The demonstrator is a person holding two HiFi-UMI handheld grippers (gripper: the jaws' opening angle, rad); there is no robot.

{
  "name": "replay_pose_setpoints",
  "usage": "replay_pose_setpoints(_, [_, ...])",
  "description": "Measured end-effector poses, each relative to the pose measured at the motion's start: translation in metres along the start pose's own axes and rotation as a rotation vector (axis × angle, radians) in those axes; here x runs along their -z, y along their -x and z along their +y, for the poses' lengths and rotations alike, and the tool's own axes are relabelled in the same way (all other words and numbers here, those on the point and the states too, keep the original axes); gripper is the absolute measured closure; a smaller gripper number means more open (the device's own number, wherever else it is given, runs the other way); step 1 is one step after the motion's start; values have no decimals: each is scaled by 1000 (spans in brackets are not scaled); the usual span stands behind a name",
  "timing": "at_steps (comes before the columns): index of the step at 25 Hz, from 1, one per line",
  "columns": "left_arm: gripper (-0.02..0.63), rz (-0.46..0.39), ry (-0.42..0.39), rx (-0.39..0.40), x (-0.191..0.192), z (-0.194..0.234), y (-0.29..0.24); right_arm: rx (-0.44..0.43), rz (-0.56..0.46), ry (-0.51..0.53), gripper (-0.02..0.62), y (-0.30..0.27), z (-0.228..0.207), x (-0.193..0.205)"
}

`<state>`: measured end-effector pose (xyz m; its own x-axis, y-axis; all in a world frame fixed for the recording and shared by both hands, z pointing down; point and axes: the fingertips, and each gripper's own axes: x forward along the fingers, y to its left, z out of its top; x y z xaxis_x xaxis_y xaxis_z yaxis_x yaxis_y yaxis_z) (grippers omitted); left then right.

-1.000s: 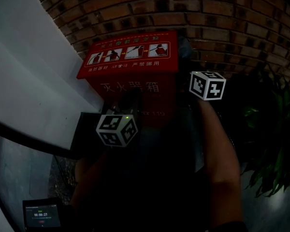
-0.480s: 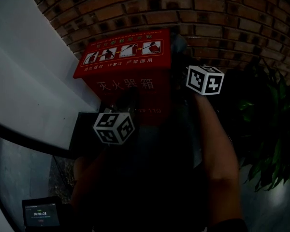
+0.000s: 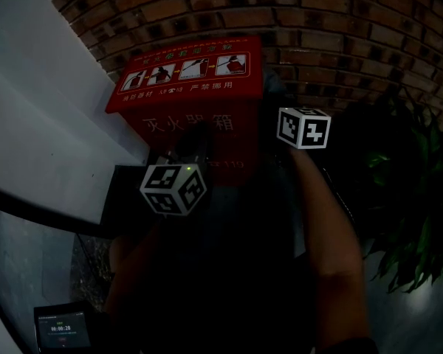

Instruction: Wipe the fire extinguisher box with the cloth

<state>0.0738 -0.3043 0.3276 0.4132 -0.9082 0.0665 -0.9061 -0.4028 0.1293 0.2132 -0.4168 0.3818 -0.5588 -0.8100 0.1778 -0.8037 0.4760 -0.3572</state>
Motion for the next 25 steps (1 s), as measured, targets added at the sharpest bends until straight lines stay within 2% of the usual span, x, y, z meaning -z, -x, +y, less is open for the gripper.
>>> replay_pose_setpoints(7, [607,-5,-12,25,1,-4,-7,56,102,-46,560,-10,-20,64])
replay_pose_setpoints(18, [607,25,-39,42,12,-11,-22,118,99,-116,561,-29,-52,129])
replay_pose_setpoints(25, [607,34,-10,30,14,-15,-20,142,209,-136,561,-35,-70,190])
